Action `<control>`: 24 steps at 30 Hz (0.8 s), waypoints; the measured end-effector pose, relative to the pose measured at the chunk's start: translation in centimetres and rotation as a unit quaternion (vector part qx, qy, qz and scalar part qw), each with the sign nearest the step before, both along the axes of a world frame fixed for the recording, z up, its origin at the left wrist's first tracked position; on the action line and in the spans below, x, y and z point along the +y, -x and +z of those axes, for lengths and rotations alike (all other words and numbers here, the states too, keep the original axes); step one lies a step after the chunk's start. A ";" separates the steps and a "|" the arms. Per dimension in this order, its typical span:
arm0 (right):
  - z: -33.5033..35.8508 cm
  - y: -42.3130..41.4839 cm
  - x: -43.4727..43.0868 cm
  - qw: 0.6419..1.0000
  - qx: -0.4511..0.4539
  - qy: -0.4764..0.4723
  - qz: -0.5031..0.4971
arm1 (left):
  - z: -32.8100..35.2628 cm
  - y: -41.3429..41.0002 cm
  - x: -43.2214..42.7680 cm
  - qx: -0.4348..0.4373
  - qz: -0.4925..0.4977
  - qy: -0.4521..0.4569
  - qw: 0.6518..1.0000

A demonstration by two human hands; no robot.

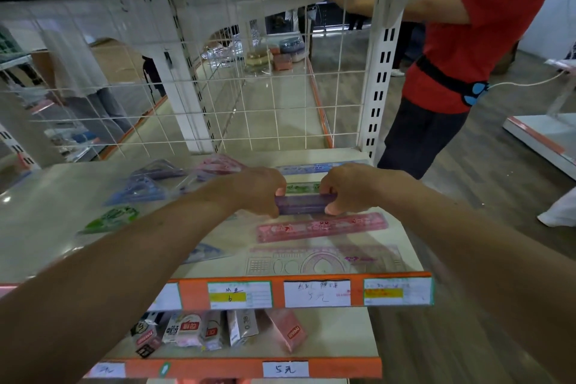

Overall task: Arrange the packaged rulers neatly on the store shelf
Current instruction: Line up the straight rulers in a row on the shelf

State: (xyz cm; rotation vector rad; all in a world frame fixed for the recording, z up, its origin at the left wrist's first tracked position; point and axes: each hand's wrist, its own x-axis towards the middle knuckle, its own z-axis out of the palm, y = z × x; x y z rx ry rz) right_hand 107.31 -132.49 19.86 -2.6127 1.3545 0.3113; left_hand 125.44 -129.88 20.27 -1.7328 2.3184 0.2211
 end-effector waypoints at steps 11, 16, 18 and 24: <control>2.2 1.0 2.0 0.998 -0.023 0.047 -0.018 | 1.8 -2.1 1.2 0.009 0.016 0.023 1.000; 1.5 1.2 3.8 0.999 0.005 0.041 0.006 | 1.8 -2.1 3.5 0.023 0.005 -0.012 1.000; 1.0 1.0 4.3 0.999 0.004 0.039 0.006 | 1.2 -1.6 3.9 0.013 0.007 -0.036 0.999; 0.3 0.6 4.9 0.993 0.023 0.108 0.037 | 0.6 -0.8 4.5 -0.021 0.001 -0.057 0.998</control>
